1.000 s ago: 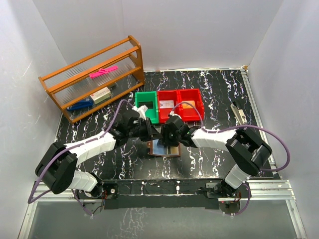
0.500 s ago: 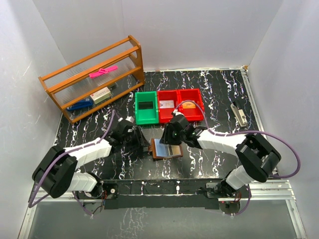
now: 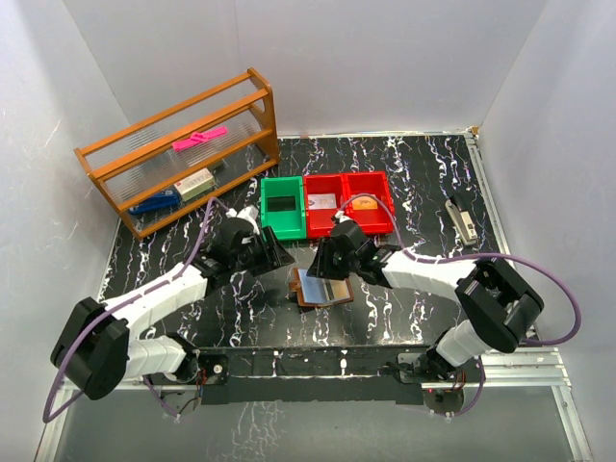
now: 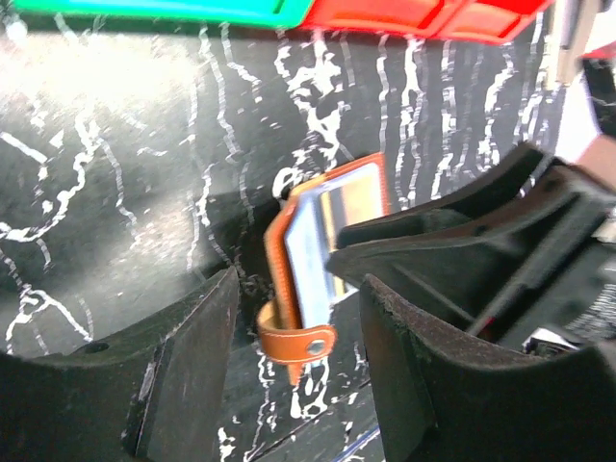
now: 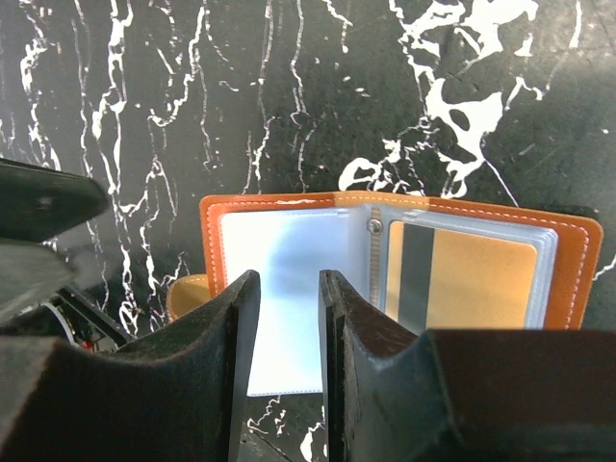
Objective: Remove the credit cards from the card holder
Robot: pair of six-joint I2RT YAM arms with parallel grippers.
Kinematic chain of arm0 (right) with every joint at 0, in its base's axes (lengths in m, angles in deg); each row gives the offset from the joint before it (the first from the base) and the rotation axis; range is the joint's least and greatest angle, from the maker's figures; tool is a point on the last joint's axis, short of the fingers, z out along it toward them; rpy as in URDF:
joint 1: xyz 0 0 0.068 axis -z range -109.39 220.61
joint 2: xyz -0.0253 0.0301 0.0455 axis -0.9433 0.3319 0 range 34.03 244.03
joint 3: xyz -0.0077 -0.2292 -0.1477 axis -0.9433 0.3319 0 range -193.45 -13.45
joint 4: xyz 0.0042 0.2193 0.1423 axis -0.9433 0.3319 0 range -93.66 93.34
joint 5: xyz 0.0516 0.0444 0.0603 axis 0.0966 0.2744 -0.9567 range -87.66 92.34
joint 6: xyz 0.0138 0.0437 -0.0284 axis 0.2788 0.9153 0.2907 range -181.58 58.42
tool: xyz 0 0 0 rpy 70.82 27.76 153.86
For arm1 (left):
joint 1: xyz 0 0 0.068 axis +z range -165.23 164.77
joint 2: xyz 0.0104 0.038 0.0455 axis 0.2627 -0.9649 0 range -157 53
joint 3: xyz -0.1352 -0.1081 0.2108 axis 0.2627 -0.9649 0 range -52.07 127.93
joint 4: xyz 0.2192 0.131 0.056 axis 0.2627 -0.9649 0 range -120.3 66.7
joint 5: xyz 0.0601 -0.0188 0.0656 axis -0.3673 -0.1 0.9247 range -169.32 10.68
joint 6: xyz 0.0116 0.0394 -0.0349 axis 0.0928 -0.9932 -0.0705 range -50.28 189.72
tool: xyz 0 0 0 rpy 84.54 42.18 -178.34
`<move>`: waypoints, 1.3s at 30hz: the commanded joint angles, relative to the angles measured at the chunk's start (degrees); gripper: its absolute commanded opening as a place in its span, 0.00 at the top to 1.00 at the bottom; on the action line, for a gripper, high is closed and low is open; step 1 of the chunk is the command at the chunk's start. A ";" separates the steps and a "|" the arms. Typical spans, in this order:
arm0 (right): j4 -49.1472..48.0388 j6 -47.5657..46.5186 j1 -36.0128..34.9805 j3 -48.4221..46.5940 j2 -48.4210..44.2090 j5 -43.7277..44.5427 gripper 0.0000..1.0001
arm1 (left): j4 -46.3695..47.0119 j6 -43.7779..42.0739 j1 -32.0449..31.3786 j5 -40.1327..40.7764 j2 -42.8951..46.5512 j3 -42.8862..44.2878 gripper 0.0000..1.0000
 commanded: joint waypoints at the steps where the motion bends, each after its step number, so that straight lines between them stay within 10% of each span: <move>1: 0.12 0.70 0.24 0.23 -2.73 4.06 0.71 | -0.68 -2.22 -0.04 -4.84 0.43 3.72 0.48; 6: 7.96 -1.25 2.77 -1.22 -7.60 12.35 0.69 | -0.18 -2.19 -2.01 -10.02 -3.89 6.98 0.49; 17: 1.84 -3.24 11.40 8.09 -14.88 -4.30 0.68 | 2.46 1.78 -8.03 -8.83 -14.39 7.70 0.59; 39: -1.82 -5.65 10.87 13.24 -5.53 -10.74 0.79 | 5.53 2.74 -9.36 -4.78 -22.72 4.75 0.62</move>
